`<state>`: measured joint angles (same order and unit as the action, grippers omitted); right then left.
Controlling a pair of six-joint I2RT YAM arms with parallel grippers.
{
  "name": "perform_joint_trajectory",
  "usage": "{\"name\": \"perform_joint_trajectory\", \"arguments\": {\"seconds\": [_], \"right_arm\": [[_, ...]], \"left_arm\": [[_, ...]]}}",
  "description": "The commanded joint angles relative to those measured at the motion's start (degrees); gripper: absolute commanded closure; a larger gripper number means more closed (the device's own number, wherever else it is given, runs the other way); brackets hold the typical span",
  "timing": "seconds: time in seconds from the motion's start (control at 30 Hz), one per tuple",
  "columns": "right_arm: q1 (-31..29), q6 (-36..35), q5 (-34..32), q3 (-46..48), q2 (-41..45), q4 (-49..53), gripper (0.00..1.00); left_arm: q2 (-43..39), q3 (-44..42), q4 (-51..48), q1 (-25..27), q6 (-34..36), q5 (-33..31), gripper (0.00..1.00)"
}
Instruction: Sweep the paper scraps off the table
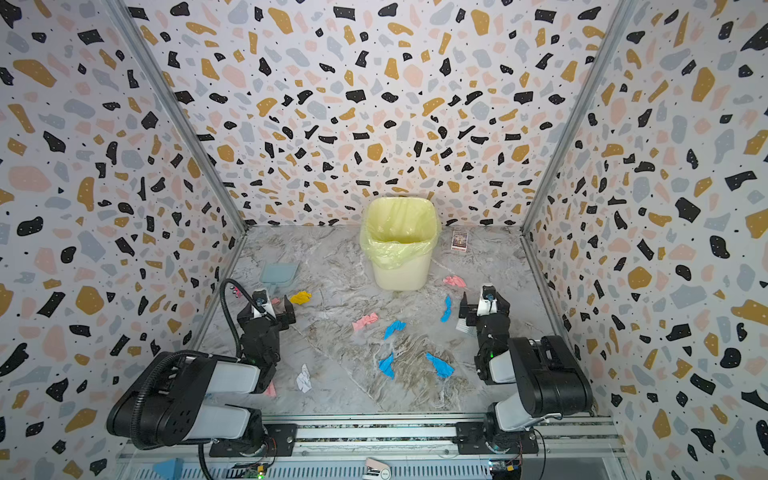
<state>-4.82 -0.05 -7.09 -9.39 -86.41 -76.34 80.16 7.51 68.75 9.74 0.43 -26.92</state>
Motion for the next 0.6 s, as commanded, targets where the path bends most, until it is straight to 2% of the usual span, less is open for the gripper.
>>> {"name": "perform_joint_trajectory", "arguments": {"seconds": [0.0, 0.57], "right_arm": [[0.2, 0.6, 0.2, -1.1, 0.1, -0.2, 0.01], [0.2, 0.6, 0.2, -1.1, 0.1, -0.3, 0.01]], "left_arm": [[-0.1, 0.5, 3.0, -0.1, -0.3, 0.1, 0.0], [0.0, 0.8, 2.7, -0.1, -0.1, 0.4, 0.0]]}}
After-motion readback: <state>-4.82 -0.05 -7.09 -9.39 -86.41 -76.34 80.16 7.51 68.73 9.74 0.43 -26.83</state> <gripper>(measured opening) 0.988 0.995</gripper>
